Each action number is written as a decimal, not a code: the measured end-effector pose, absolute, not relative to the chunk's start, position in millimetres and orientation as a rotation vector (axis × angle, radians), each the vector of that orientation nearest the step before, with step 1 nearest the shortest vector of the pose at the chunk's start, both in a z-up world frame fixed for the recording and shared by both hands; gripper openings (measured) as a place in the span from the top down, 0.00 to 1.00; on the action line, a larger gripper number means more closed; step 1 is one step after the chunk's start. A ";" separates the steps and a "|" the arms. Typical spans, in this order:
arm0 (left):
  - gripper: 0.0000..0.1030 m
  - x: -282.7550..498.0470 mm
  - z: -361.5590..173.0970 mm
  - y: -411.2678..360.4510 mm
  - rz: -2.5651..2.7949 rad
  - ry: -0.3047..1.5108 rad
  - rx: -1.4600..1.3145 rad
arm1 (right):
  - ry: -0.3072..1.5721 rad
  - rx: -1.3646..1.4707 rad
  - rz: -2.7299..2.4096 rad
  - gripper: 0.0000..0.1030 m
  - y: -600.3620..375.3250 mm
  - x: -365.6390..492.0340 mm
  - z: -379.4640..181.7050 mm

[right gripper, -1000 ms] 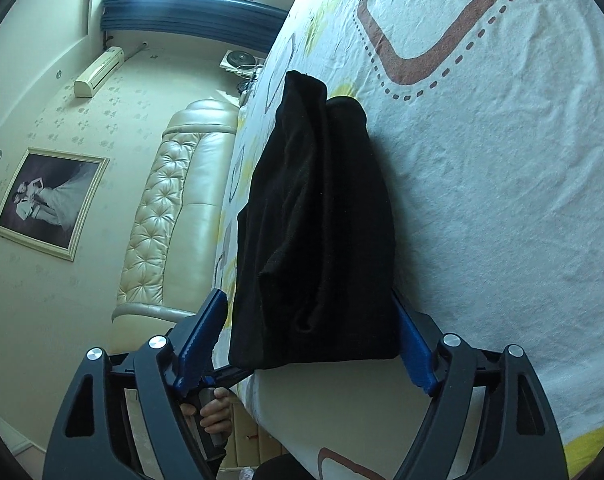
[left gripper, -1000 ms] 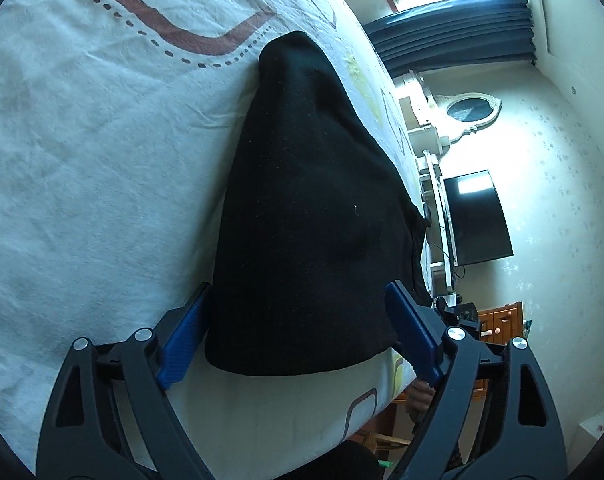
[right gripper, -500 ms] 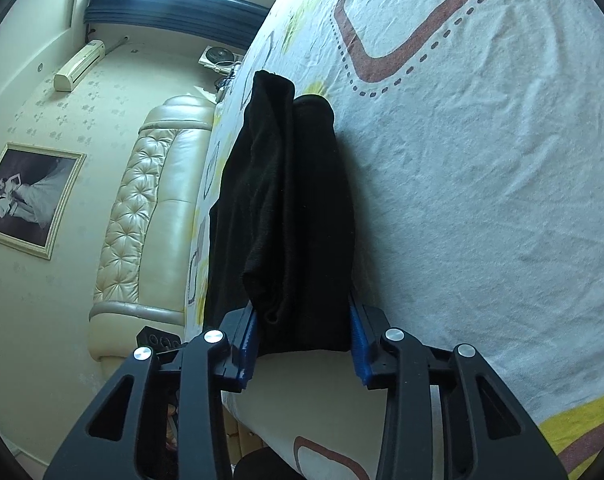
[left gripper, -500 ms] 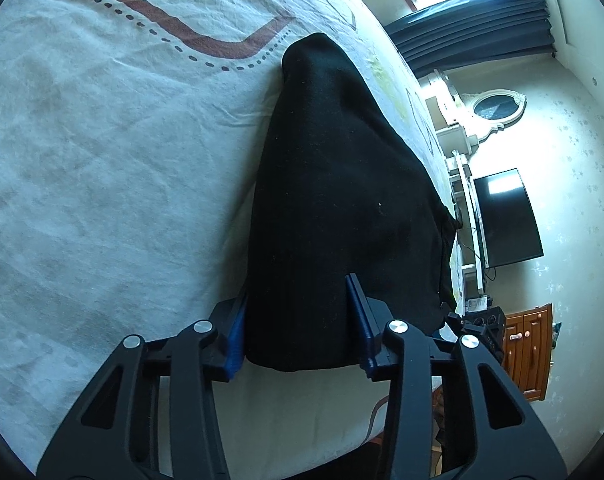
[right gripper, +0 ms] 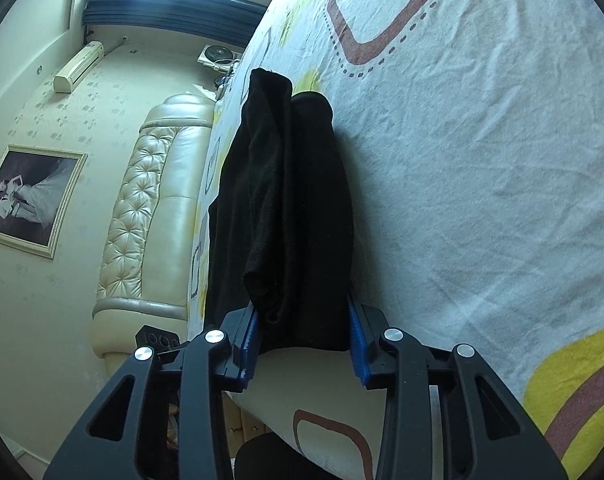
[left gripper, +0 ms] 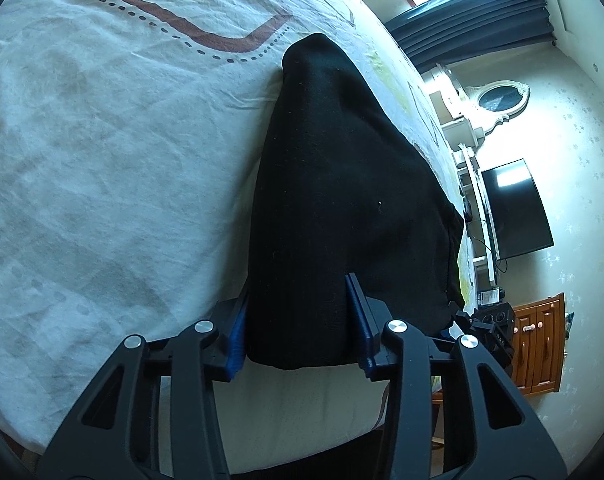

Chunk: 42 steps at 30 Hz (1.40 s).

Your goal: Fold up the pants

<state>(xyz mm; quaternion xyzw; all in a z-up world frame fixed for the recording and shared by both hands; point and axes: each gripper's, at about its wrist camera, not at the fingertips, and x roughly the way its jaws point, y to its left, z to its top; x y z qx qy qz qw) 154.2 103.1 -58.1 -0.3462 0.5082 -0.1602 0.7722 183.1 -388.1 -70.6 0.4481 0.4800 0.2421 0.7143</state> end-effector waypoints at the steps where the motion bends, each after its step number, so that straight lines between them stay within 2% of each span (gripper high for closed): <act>1: 0.60 153.6 -58.1 103.0 -0.347 1.102 -0.748 | 1.065 0.995 0.536 0.63 -388.6 181.7 -70.8; 42: 0.60 151.5 -59.6 106.8 -0.358 1.118 -0.740 | 1.101 0.980 0.554 0.63 -400.3 170.0 -71.8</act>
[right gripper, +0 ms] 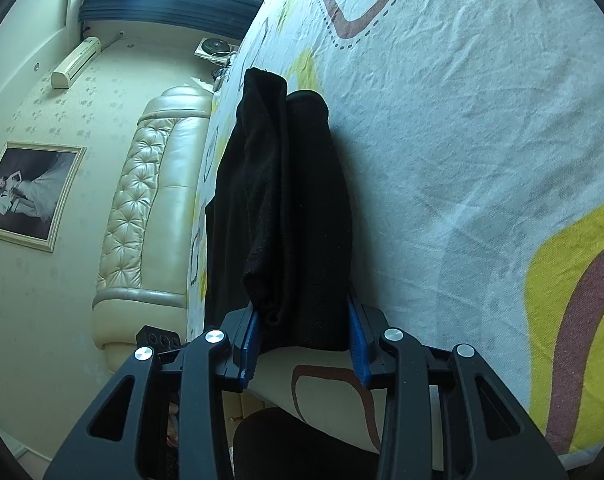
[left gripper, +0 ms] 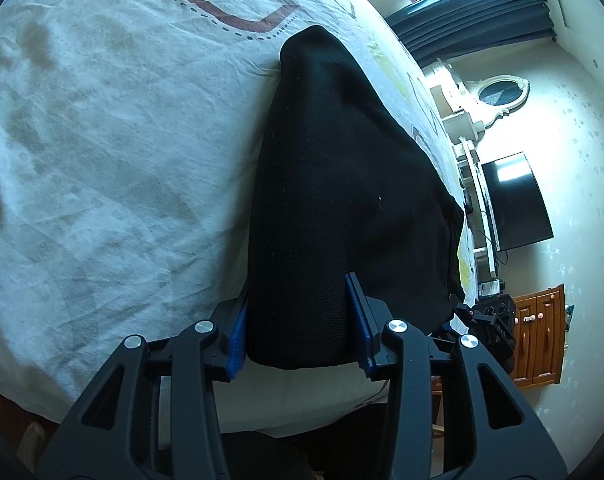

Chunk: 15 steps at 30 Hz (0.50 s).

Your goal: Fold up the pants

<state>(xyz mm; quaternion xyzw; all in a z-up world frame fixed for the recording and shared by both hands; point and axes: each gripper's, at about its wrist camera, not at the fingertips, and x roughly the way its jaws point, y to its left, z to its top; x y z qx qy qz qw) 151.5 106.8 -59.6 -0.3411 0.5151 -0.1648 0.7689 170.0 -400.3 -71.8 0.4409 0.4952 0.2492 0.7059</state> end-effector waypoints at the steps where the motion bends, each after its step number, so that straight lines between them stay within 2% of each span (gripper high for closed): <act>1: 0.60 151.0 -59.7 106.9 -0.357 1.118 -0.740 | 1.102 0.980 0.555 0.63 -400.5 170.4 -71.9; 15: 0.56 150.3 -63.6 110.0 -0.365 1.122 -0.752 | 1.104 1.001 0.555 0.62 -406.5 167.2 -78.0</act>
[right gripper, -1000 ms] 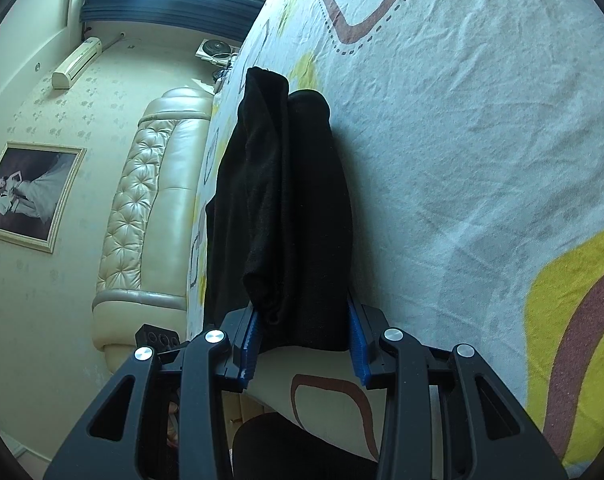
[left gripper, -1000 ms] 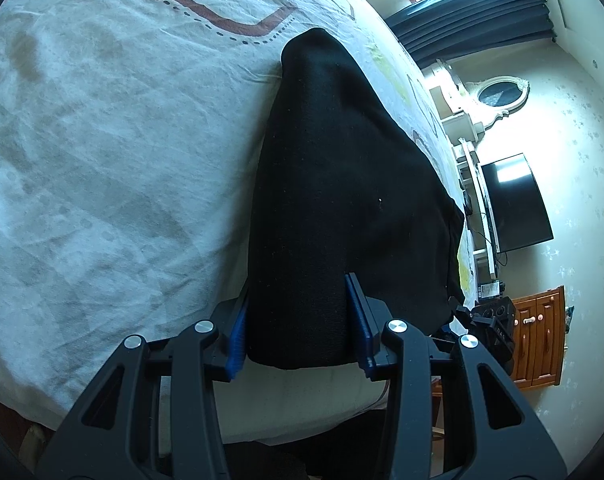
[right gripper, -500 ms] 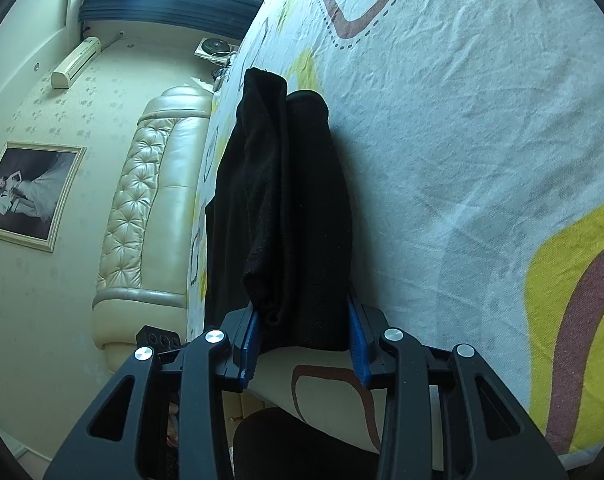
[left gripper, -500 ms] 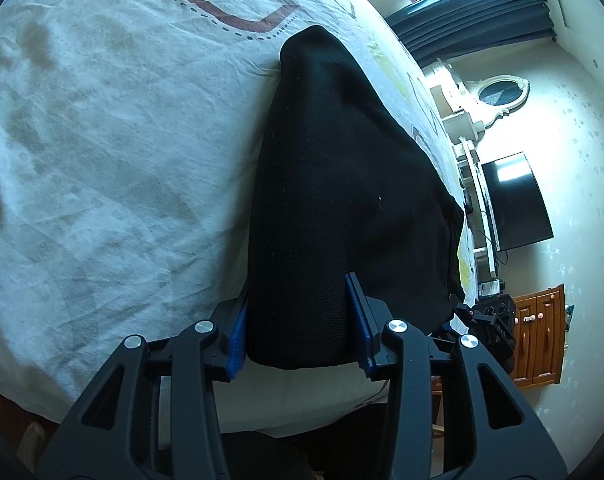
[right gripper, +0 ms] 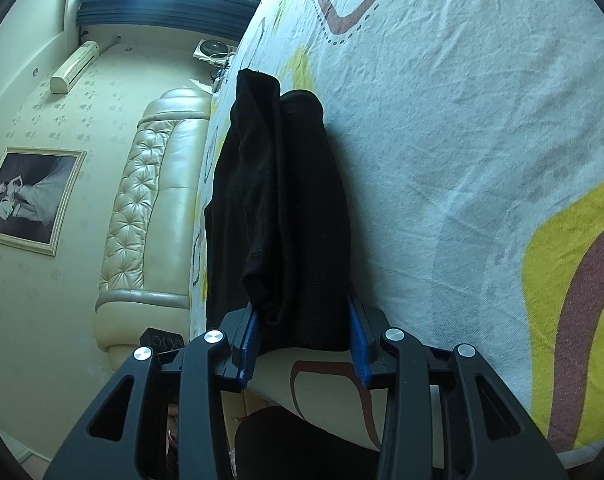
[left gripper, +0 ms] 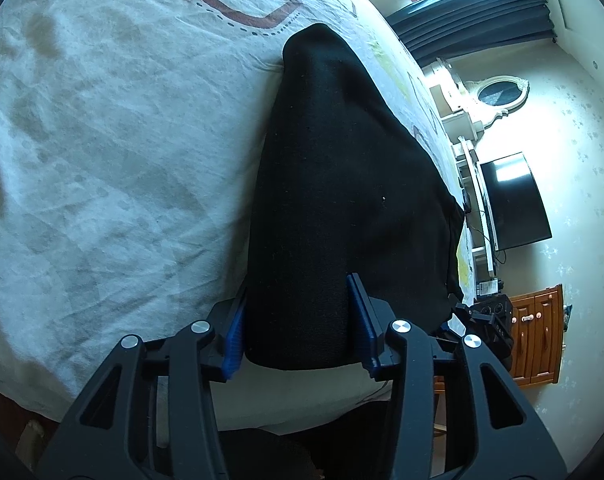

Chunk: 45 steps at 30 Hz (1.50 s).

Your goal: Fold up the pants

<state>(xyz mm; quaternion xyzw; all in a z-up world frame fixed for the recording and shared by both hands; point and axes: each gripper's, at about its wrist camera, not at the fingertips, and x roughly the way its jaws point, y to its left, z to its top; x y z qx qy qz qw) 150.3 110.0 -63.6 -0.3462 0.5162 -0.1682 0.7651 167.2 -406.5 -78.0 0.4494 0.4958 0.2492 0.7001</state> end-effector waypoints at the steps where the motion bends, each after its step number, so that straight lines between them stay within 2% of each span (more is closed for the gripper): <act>1: 0.55 150.3 -63.3 110.3 -0.366 1.122 -0.752 | 1.104 1.005 0.556 0.62 -407.0 166.7 -78.7; 8: 0.51 148.5 -63.2 112.2 -0.393 1.111 -0.758 | 1.096 1.049 0.566 0.59 -412.4 163.8 -83.9; 12: 0.45 147.0 -64.0 114.7 -0.420 1.102 -0.788 | 1.091 1.068 0.571 0.57 -414.3 160.5 -85.5; 14: 0.40 146.6 -63.3 114.4 -0.440 1.095 -0.793 | 1.087 1.085 0.577 0.55 -416.6 161.3 -87.3; 19: 0.15 145.3 -57.2 107.2 -0.494 1.066 -0.789 | 1.081 1.115 0.591 0.53 -420.7 158.3 -90.1; 21: 0.11 144.4 -54.2 103.3 -0.495 1.067 -0.768 | 1.078 1.121 0.588 0.51 -420.8 156.7 -89.7; 31: 0.11 127.7 -33.7 76.5 -0.324 1.124 -0.499 | 1.087 0.912 0.436 0.31 -427.8 134.2 -60.7; 40: 0.10 93.2 0.3 47.1 -0.089 1.028 -0.151 | 1.113 0.603 0.252 0.25 -421.4 107.8 -41.4; 45: 0.10 75.1 20.9 47.7 -0.044 0.939 -0.144 | 1.111 0.393 0.186 0.24 -397.6 95.4 -33.8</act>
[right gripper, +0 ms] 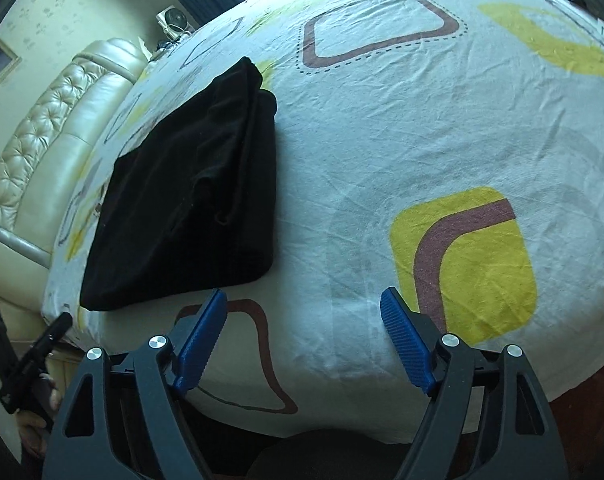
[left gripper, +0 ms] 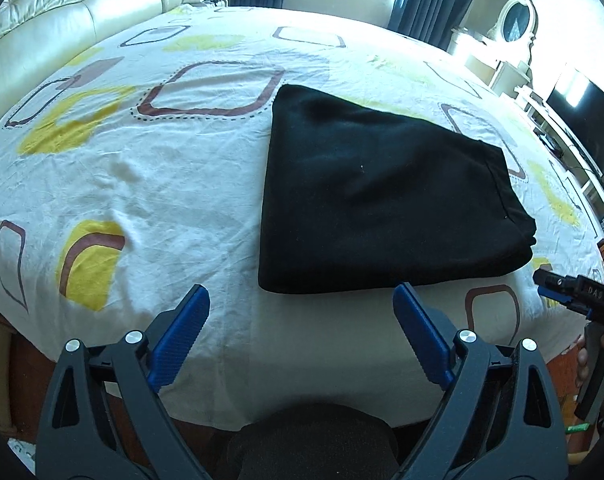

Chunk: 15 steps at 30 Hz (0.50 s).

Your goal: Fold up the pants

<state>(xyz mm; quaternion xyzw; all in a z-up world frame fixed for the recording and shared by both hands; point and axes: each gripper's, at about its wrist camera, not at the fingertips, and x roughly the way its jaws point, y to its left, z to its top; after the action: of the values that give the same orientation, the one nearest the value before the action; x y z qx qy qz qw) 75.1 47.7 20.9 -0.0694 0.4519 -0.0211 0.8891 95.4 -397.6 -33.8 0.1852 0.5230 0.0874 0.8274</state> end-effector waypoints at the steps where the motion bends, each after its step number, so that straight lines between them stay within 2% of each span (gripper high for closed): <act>1: 0.09 72.6 22.7 47.2 -0.035 0.931 -0.151 | 1.110 0.375 0.181 0.24 -393.0 92.9 -33.3; 15: 0.09 52.9 23.2 30.2 0.011 0.889 -0.103 | 0.962 0.164 0.195 0.24 -339.4 59.0 -7.1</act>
<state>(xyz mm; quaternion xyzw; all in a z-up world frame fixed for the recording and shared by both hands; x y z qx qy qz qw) 52.9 30.2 23.2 -0.0499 0.4298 0.0053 0.9015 59.0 -339.4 -7.1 0.0788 0.4615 0.0936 0.8787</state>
